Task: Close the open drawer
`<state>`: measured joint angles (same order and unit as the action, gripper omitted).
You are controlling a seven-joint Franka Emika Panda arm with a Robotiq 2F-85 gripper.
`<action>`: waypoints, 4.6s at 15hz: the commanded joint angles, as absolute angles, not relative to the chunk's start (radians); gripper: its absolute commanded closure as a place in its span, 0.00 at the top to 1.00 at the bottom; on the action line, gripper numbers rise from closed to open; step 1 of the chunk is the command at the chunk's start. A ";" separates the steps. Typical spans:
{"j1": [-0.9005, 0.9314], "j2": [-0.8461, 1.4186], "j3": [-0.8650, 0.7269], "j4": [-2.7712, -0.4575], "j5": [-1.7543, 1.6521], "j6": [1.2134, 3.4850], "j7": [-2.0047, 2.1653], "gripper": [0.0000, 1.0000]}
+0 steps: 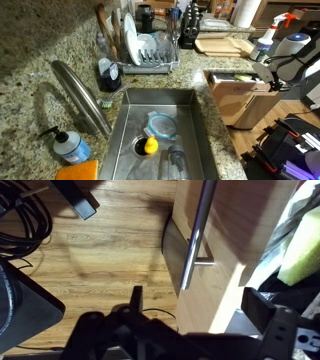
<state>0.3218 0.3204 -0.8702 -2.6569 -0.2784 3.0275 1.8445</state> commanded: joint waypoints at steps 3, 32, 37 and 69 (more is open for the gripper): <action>0.300 0.308 -0.808 -2.655 -0.207 3.012 1.699 1.00; -0.184 0.635 -0.308 -2.461 0.341 3.455 1.049 1.00; -0.127 0.558 -0.306 -2.517 0.433 3.455 1.000 1.00; -0.181 0.725 -0.380 -2.378 0.549 3.316 1.120 1.00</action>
<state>-0.2850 0.6400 -0.2724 -2.4165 0.4695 3.2769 1.0761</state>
